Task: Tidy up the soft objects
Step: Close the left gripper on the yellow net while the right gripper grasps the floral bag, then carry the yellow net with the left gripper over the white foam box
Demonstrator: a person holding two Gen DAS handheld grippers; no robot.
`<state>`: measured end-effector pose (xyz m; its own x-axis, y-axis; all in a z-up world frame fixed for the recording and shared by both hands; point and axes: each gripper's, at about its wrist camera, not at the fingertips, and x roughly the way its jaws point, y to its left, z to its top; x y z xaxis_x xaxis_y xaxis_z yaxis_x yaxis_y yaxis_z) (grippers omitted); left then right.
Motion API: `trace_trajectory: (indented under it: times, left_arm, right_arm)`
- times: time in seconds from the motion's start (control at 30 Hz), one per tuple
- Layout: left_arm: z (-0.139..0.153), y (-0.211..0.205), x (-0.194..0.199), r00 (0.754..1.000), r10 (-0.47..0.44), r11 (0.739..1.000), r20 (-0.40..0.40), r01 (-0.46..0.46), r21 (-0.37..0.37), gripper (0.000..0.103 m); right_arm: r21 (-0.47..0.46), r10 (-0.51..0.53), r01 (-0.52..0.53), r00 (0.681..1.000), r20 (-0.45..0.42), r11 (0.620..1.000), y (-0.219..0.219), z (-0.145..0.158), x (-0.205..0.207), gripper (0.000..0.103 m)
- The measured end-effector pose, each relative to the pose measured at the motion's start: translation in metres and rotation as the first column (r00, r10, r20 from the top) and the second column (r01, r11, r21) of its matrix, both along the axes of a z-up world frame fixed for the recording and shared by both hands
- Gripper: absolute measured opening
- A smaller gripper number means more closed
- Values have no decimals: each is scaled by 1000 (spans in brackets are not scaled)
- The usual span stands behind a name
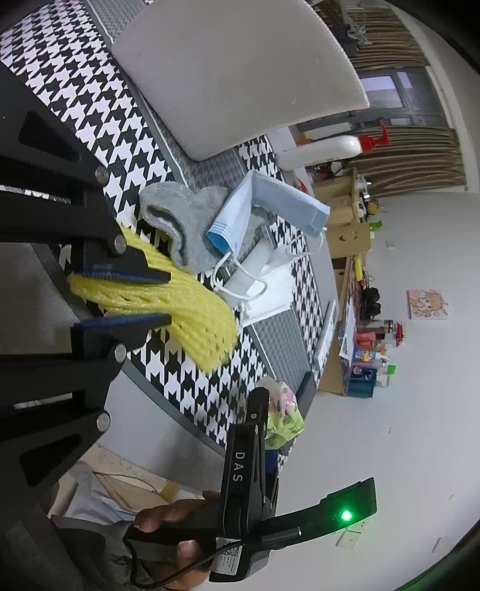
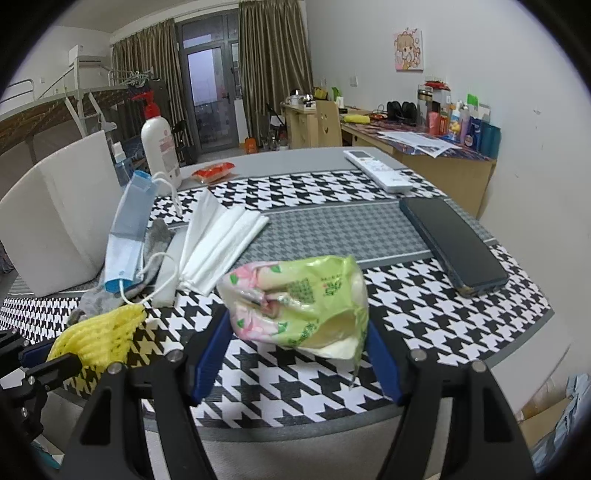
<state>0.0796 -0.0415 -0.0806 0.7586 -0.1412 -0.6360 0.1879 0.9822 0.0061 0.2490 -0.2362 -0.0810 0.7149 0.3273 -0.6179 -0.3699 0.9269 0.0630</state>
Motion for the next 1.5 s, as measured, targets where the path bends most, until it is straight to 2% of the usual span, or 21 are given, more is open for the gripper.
trace_trajectory:
  times: [0.1, 0.5, 1.23, 1.5]
  left_arm:
    - [3, 1, -4, 1000, -2, 1000, 8, 2, -14, 12]
    - [21, 11, -13, 999, 12, 998, 50, -9, -67, 11]
    - [63, 25, -14, 985, 44, 997, 164, -33, -68, 11]
    - [73, 32, -6, 981, 64, 996, 182, -51, -75, 11]
  right_arm:
    - [2, 2, -2, 1000, 11, 1000, 0, 3, -4, 74]
    - [14, 14, -14, 999, 52, 1000, 1, 17, -17, 74]
    - [44, 62, -69, 989, 138, 997, 15, 49, -24, 74]
    - [62, 72, -84, 983, 172, 995, 20, 62, -25, 74]
